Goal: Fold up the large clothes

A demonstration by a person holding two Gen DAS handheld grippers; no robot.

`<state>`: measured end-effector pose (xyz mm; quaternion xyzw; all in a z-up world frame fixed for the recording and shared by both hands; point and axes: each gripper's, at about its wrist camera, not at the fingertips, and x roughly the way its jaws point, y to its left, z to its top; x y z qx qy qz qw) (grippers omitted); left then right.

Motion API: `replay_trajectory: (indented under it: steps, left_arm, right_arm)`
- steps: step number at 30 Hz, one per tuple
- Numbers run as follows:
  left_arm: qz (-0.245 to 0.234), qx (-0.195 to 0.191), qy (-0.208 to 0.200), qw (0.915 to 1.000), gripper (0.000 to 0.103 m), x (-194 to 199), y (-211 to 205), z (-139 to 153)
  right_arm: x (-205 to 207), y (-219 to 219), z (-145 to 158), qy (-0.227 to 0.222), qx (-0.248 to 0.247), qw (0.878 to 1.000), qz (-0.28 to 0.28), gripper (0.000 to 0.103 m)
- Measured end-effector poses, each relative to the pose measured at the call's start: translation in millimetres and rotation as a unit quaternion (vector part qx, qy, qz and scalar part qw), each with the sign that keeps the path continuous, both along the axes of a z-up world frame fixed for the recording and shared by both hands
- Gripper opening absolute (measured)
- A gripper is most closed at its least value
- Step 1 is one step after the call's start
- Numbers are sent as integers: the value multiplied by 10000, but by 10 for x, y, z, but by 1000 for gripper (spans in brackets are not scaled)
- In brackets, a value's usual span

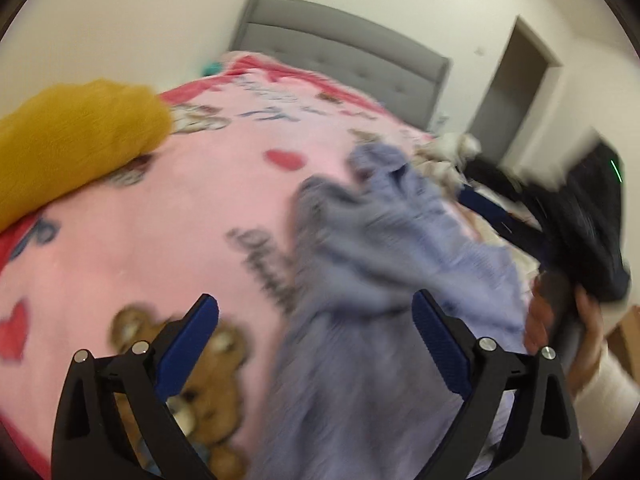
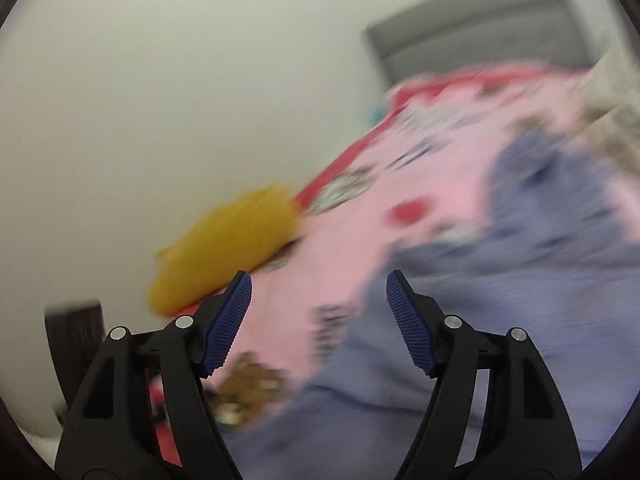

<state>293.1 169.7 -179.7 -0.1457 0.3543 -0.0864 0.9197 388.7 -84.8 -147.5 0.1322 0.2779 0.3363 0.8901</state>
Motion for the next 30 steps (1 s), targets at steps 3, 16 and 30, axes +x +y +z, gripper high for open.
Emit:
replay_trajectory:
  steps: [3,16,30]
  left_arm:
    - [-557,-66,451,9974,97,530,-297,29]
    - [-764,-316,1683,9823,18,1288,-786,-952]
    - [-1243,1230,694,9821,45,941,-1069,-808]
  right_arm:
    - [-37,-696,-50,206,-1430,9800,-1366,27]
    - [-120,-2107,-1195,2348,-1552,9347,-2171,3]
    - [-218,-2012,-1127,2091,-1477,9396,-2273,27]
